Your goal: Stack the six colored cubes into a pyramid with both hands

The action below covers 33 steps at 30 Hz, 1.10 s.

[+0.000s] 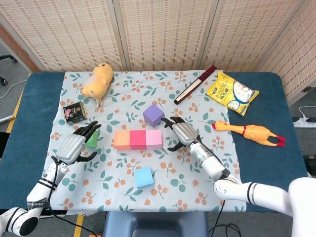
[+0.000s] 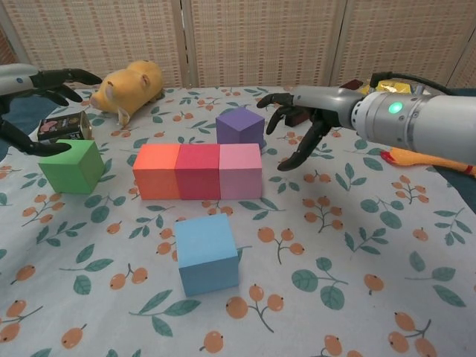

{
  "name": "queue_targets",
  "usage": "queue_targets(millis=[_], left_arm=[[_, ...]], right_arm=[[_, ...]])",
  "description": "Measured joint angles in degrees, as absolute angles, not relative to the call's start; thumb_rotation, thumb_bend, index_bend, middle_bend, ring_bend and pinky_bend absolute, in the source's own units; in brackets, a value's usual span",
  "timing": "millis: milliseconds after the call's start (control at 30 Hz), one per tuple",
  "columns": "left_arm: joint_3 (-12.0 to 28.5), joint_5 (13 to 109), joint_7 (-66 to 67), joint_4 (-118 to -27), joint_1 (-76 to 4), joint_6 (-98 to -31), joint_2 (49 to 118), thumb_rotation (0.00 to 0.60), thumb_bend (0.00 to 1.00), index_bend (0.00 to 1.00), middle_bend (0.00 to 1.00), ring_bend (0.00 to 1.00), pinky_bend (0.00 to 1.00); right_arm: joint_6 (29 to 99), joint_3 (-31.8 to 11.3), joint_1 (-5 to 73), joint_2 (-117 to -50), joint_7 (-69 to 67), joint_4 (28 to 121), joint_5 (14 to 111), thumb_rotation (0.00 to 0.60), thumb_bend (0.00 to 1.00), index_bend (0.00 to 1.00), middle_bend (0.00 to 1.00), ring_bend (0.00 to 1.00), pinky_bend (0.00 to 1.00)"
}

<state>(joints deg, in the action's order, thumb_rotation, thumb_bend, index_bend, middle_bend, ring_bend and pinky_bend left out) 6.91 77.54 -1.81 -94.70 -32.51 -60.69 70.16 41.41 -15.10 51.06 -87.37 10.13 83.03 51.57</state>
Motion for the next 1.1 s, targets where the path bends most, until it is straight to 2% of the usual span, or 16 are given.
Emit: queue_targets(millis=[233,1100], left_arm=[[6.9,76.9,-0.8,-95.0,-32.6,-60.4,70.3,0.600,0.33,0.00,0.00,0.13,0.16],[6.8,77.1,-1.6,-94.1,-32.6,-60.2,70.8,0.600,0.33,0.00,0.00,0.13,0.16]], right_arm=[[39.6,-13.3,50.3,-86.4,8.3,83.9,50.5,0.600,0.07,0.00,0.24,0.02,0.03],[38.0,-12.8,52.7,-91.0,4.6,80.1,52.0,0.600,0.07,0.00,0.24,0.02,0.03]])
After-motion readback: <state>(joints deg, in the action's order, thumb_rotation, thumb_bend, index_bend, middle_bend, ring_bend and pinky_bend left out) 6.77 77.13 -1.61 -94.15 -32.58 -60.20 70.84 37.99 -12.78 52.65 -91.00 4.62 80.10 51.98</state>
